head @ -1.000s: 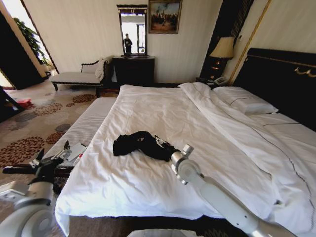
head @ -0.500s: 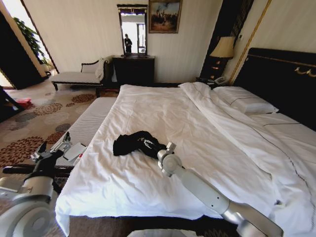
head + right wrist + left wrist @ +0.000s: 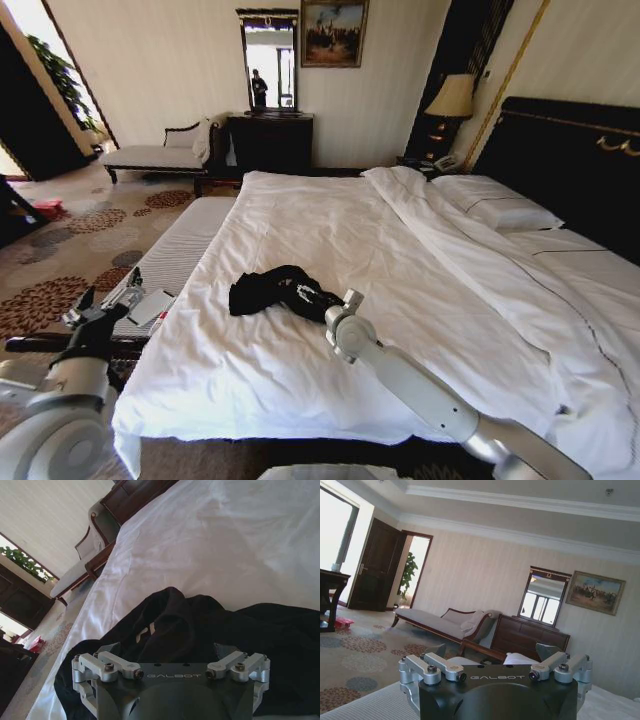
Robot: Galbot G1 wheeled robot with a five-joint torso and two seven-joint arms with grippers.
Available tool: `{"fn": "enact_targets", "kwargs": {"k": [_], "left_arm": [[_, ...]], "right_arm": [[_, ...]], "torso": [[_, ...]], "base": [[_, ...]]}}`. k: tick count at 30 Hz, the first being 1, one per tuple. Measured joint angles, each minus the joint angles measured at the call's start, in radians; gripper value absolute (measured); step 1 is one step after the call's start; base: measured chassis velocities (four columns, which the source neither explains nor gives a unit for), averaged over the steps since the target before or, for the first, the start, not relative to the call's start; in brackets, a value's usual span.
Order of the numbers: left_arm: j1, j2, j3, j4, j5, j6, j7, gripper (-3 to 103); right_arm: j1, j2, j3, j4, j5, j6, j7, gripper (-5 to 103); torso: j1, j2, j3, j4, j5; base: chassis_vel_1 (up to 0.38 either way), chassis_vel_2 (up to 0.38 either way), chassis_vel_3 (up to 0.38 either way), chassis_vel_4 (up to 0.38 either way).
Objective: Fold the clothes on the bed.
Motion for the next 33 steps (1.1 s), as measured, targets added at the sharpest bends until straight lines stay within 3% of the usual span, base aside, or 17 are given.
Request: {"fn": "enact_targets", "kwargs": {"k": [10, 13, 17, 19, 23, 25, 28, 33], "left_arm": [[0.009, -0.008, 0.0, 0.001, 0.019, -0.004, -0.004, 100], [0.009, -0.011, 0.003, 0.001, 0.025, -0.005, -0.004, 100], [0.007, -0.012, 0.006, 0.001, 0.032, -0.006, -0.004, 100], [0.006, -0.011, 0.008, 0.001, 0.034, -0.006, -0.004, 100], [0.006, -0.011, 0.016, 0.002, 0.044, -0.007, -0.004, 100], [0.006, -0.01, 0.017, 0.003, 0.047, -0.007, -0.004, 100], [0.006, -0.005, 0.017, 0.009, 0.05, -0.007, -0.004, 100], [0.002, 0.0, 0.023, 0.017, 0.051, -0.008, -0.004, 100]], "right_arm": [[0.034, 0.038, -0.01, -0.046, 0.023, -0.006, -0.003, 100], [0.039, 0.038, -0.011, -0.05, 0.023, -0.005, -0.007, 92], [0.04, 0.032, -0.012, -0.05, 0.023, -0.005, -0.009, 71], [0.039, 0.031, -0.012, -0.051, 0.022, -0.004, -0.01, 71], [0.036, 0.029, -0.014, -0.051, 0.016, -0.003, -0.012, 49], [0.036, 0.028, -0.014, -0.049, 0.015, -0.003, -0.012, 49], [0.035, 0.022, -0.018, -0.043, 0.007, -0.003, -0.012, 33], [0.035, 0.016, -0.021, -0.044, -0.005, -0.003, -0.016, 16]], "torso": [[0.0, 0.0, 0.0, 0.0002, 0.0], [0.0, 0.0, 0.0, 0.0001, 0.0], [0.0, 0.0, 0.0, 0.0001, -0.0001], [0.0, 0.0, 0.0, 0.0001, 0.0], [0.0, 0.0, 0.0, 0.0001, 0.0], [0.0, 0.0, 0.0, 0.0001, 0.0], [0.0, 0.0, 0.0, 0.0001, 0.0], [0.0, 0.0, 0.0, 0.0001, 0.0]], "base": [[0.0, 0.0, 0.0, 0.0], [0.0, 0.0, 0.0, 0.0], [0.0, 0.0, 0.0, 0.0], [0.0, 0.0, 0.0, 0.0], [0.0, 0.0, 0.0, 0.0], [0.0, 0.0, 0.0, 0.0], [0.0, 0.0, 0.0, 0.0], [0.0, 0.0, 0.0, 0.0]]}}
